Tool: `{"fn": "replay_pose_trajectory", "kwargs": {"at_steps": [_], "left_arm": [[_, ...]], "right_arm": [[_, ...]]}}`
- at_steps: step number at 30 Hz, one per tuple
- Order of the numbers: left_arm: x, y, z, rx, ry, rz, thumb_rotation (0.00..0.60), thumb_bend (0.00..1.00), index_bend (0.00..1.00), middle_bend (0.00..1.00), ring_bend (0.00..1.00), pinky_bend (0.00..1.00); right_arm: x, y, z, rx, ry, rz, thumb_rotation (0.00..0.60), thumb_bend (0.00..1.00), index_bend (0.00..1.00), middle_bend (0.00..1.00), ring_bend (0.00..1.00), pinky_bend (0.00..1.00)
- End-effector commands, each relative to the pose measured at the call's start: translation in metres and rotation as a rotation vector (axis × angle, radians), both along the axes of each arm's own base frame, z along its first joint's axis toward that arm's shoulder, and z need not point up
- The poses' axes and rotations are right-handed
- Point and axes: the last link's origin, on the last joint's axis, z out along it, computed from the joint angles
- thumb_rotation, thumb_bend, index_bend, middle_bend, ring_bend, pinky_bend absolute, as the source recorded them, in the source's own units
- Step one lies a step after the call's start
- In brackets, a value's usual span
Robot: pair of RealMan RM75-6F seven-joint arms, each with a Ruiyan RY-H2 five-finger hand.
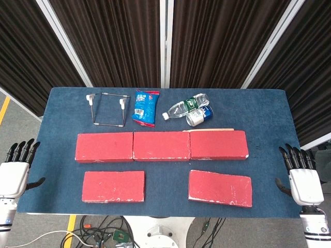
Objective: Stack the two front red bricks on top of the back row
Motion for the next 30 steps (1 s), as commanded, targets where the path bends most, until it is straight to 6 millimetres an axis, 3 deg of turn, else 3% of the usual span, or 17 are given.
{"fn": "replay_pose_trajectory", "kwargs": {"at_steps": [1, 11, 17, 25, 30], "left_arm": [[0.001, 0.000, -0.001, -0.003, 0.002, -0.002, 0.600, 0.00, 0.05, 0.01, 0.00, 0.05], [0.004, -0.001, -0.002, -0.014, -0.006, -0.007, 0.600, 0.00, 0.05, 0.01, 0.00, 0.05], [0.016, -0.005, -0.014, -0.111, -0.078, -0.026, 0.600, 0.00, 0.05, 0.01, 0.00, 0.05], [0.040, -0.007, -0.053, -0.326, -0.151, -0.038, 0.600, 0.00, 0.05, 0.01, 0.00, 0.05], [0.067, -0.004, -0.076, -0.449, -0.210, -0.077, 0.600, 0.00, 0.05, 0.01, 0.00, 0.05]], "right_arm": [[0.000, 0.000, -0.001, 0.004, -0.004, -0.002, 0.600, 0.18, 0.00, 0.00, 0.00, 0.00], [0.001, -0.001, 0.004, -0.011, -0.011, 0.004, 0.600, 0.18, 0.00, 0.00, 0.00, 0.00], [0.002, -0.002, 0.009, -0.027, -0.018, 0.006, 0.600, 0.18, 0.00, 0.00, 0.00, 0.00], [0.000, -0.002, 0.011, -0.026, -0.014, -0.002, 0.600, 0.18, 0.00, 0.00, 0.00, 0.00], [-0.002, -0.004, 0.013, -0.036, -0.025, -0.009, 0.600, 0.18, 0.00, 0.00, 0.00, 0.00]]}}
